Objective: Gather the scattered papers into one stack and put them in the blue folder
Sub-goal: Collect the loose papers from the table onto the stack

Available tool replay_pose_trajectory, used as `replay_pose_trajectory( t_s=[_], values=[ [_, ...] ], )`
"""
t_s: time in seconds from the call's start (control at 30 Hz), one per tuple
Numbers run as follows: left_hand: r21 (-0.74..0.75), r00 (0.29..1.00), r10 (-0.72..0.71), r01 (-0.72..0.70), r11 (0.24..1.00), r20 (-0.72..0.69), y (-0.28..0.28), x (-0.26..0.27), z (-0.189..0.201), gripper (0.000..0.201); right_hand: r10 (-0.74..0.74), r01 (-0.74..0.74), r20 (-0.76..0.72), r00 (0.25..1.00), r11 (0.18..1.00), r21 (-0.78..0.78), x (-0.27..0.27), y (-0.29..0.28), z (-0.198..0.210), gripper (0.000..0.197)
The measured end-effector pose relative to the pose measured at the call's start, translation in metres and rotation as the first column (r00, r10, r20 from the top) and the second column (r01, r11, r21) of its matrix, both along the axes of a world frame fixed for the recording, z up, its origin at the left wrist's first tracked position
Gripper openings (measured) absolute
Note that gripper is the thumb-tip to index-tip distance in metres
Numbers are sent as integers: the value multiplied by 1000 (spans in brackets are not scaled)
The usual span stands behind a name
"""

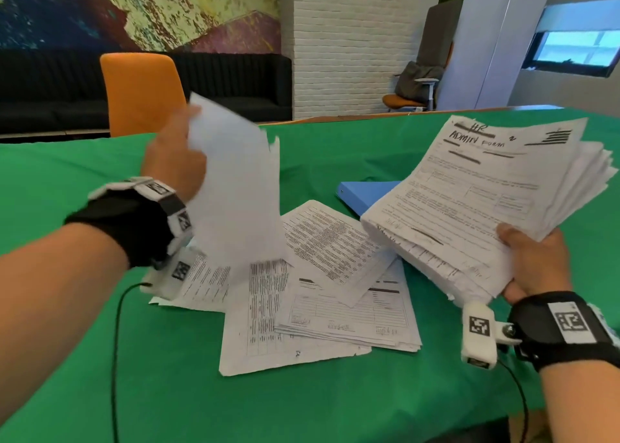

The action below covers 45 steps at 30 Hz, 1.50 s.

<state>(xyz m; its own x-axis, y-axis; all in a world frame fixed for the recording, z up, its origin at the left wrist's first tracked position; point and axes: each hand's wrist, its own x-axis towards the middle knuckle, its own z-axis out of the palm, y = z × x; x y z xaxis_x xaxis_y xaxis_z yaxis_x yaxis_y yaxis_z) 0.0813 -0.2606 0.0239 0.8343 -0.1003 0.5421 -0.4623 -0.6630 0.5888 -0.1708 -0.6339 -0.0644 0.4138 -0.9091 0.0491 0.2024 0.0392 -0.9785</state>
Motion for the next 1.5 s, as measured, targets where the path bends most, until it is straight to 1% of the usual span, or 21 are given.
replay_pose_trajectory(
  t_s=[0.07, 0.13, 0.2, 0.23, 0.27, 0.33, 0.37, 0.43, 0.5, 0.63, 0.8, 0.87, 0.97, 1.07, 1.13, 1.23, 1.27, 1.33, 1.37, 1.43, 1.5],
  values=[
    [-67, 983, -3, 15, 998, 185, 9, -11, 23, 63, -10, 10, 29, 1000, 1000, 2, 4, 5, 4, 46],
    [-57, 933, -67, 93, 994, 354, 10, -26, 31, 51, -21, 21, 44, 999, 1000, -1, 7, 8, 5, 43],
    [55, 844, -198, 198, 979, 498, 6, -39, 22, 28, -36, 36, 48, 998, 999, -5, 9, 11, 4, 39],
    [141, 799, -295, 261, 955, 524, 3, -44, 9, 19, -48, 48, 48, 998, 999, -4, 10, 12, 3, 38],
    [231, 776, -390, 315, 921, 497, -1, -48, -7, 18, -57, 57, 49, 997, 998, -7, 10, 13, 3, 36],
    [404, 776, -524, 379, 833, 351, -13, -58, -47, 23, -65, 65, 53, 996, 998, -9, 10, 15, 4, 33],
    [478, 781, -560, 394, 785, 276, -20, -64, -66, 21, -63, 63, 58, 996, 998, -6, 9, 16, 4, 34],
    [585, 808, -569, 390, 711, 154, -35, -72, -99, 14, -61, 61, 59, 996, 998, -1, 7, 16, 4, 36],
    [651, 839, -539, 367, 665, 77, -53, -73, -117, 14, -59, 59, 65, 996, 998, 11, 5, 16, 3, 43],
    [710, 891, -444, 371, 599, -91, -93, -65, -121, 29, -54, 53, 43, 998, 998, 25, 1, 9, -7, 46],
    [815, 881, -439, 383, 435, -179, -123, -74, -128, 27, -74, 73, 20, 997, 997, 40, 1, -2, -16, 45],
    [795, 863, -443, 438, 419, -242, -129, -75, -132, 32, -74, 73, 18, 997, 997, 37, 0, -6, -18, 45],
    [743, 813, -464, 543, 390, -351, -131, -76, -136, 46, -83, 82, 16, 996, 996, 43, 0, -8, -21, 45],
    [755, 778, -477, 583, 301, -410, -129, -78, -141, 46, -87, 86, 15, 996, 995, 44, -2, -9, -22, 45],
    [770, 770, -473, 585, 255, -428, -128, -79, -140, 47, -89, 88, 20, 996, 995, 39, -4, -10, -20, 45],
    [746, 756, -464, 614, 259, -461, -121, -80, -135, 44, -89, 87, 40, 995, 995, 38, -8, -10, -12, 46],
    [721, 745, -464, 635, 277, -479, -114, -81, -133, 40, -89, 88, 49, 995, 995, 38, -9, -9, -10, 47],
    [694, 743, -474, 645, 321, -472, -99, -82, -131, 23, -89, 86, 63, 994, 995, 39, -10, -9, -5, 46],
    [694, 751, -474, 637, 336, -460, -90, -83, -130, 21, -90, 88, 63, 994, 995, 37, -10, -9, -4, 46],
    [713, 778, -444, 608, 349, -446, -74, -85, -127, 42, -89, 88, 60, 994, 996, 30, -10, -8, -2, 46],
    [731, 800, -403, 584, 353, -445, -60, -87, -125, 52, -78, 76, 65, 995, 997, 27, -8, -4, -1, 45]
  ],
)
